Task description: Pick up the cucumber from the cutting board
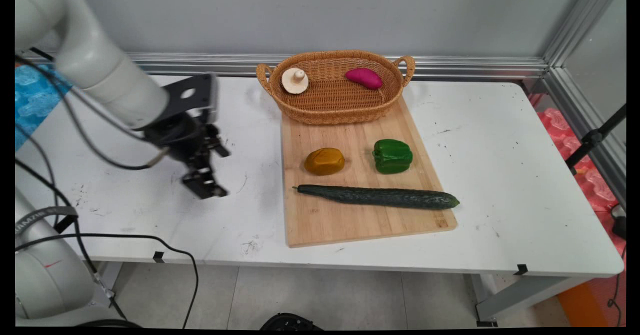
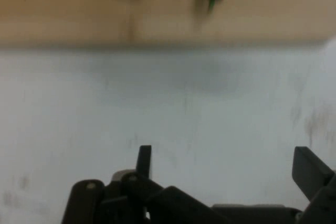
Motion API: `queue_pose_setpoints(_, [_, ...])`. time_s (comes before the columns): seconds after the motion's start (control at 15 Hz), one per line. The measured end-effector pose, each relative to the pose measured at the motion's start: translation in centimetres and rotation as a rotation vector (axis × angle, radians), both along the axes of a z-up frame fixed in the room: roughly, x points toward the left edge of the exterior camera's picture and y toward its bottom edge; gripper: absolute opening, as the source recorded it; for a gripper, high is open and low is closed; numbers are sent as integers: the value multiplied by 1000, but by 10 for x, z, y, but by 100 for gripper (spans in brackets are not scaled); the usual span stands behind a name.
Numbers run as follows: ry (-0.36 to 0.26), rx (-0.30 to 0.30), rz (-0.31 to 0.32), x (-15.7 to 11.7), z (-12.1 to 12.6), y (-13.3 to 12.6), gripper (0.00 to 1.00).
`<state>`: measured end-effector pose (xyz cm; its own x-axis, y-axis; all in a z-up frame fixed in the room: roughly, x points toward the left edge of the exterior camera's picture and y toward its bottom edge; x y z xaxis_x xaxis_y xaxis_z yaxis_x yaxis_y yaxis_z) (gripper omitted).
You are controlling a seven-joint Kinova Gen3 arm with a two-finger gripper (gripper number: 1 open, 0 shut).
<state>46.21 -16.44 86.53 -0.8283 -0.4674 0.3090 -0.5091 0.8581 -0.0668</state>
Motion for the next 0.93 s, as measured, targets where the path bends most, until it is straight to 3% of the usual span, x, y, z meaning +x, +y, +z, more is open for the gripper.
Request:
queue_pose_setpoints(0.53, [119, -62, -72, -112, -4, -59, 100])
queue_pose_setpoints(0.93, [152, -92, -97, -170, -40, -88, 100])
